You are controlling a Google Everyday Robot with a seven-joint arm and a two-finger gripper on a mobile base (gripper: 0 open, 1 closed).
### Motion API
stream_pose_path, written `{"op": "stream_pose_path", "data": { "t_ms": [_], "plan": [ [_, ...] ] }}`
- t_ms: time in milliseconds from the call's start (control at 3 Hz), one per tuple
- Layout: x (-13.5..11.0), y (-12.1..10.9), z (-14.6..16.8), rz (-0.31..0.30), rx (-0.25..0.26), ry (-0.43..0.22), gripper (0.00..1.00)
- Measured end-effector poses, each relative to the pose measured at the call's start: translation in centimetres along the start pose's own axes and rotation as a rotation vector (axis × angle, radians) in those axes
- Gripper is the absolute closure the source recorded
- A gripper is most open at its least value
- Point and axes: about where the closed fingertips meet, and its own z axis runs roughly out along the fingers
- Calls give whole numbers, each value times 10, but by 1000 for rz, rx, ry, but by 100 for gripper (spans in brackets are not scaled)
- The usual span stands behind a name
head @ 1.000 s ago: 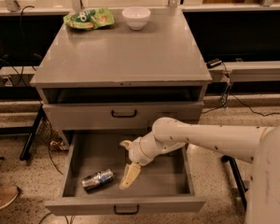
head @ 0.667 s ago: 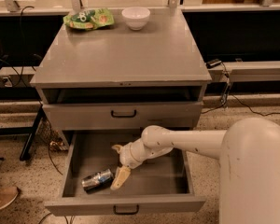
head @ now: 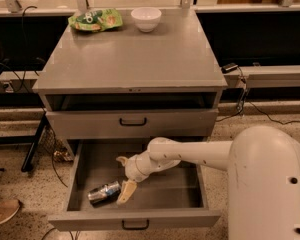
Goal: Pick redbull can from middle drawer and place on counter
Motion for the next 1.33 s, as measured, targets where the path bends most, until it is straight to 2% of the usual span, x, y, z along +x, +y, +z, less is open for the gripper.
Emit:
{"op": "stream_pose_path", "data": {
  "t_ms": [333,1000,1333],
  "plan": [
    [6,-2,20,-26,0,21,0],
    [14,-1,63,-47,-46,38,0],
    [19,3,81,-51,-69,46,27]
  ]
}}
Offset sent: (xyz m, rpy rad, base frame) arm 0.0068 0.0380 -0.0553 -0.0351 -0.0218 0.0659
